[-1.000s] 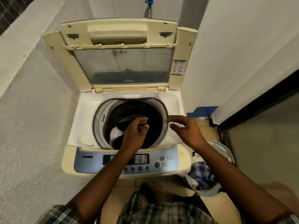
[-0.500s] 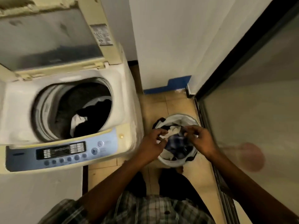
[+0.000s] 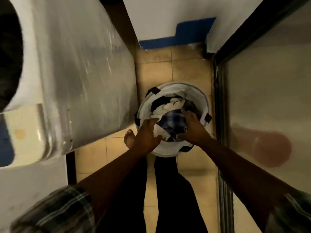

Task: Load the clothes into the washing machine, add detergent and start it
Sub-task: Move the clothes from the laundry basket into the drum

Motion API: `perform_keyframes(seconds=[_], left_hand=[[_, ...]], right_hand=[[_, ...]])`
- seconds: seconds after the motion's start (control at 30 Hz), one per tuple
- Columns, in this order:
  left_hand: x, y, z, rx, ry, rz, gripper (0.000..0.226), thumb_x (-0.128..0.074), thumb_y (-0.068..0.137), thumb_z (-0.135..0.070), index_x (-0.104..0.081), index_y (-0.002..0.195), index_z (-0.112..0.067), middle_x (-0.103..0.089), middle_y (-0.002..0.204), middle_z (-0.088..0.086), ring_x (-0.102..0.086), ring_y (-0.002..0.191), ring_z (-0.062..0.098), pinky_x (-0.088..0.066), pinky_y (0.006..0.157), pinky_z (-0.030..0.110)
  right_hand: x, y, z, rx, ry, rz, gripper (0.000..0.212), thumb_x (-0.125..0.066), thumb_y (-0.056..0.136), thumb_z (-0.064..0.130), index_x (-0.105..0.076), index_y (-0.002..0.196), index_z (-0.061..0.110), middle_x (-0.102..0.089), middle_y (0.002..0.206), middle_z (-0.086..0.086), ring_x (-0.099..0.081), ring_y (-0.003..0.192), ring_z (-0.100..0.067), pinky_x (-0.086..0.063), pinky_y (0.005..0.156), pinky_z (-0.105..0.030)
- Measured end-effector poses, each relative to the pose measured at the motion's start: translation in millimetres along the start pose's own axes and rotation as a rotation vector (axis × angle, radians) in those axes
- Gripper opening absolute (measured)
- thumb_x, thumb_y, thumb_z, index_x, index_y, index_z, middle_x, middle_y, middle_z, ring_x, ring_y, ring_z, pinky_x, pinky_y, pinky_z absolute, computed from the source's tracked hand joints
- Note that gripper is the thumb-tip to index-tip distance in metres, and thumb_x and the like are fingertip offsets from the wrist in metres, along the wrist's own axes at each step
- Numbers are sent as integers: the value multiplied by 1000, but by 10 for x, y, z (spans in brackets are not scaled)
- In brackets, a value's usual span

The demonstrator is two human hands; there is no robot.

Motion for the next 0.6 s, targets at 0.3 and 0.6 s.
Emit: perform_keyframes(seconds=[0.3,0.6], left_hand=[[-1006,1321,1085,183,-42,-2,105,-90,74,-19,-29,159,-16,-39,152,18,-44,138,32,-32,101,18],[-1810,2341,1842,341,-71,88,136,-93,68,-42,4,163,-28,4,169,22,-7,157,38,-21,126,48]], right_hand=[[-826,1530,-1003,-54,-442,203,146,-95,61,47,10,162,35,15,172,-9,2,155,-52,-25,119,-70],[-1345,2514,-1731,-60,-542,244,149,-94,66,46,25,155,47,37,164,-14,6,154,-55,-28,114,-75]])
Point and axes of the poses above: each hand's wrist, its own y-axis towards the middle knuckle, its own x-axis out of the back of the hand, z = x × y, the point moved 10 cm from there along y, towards the middle knuckle
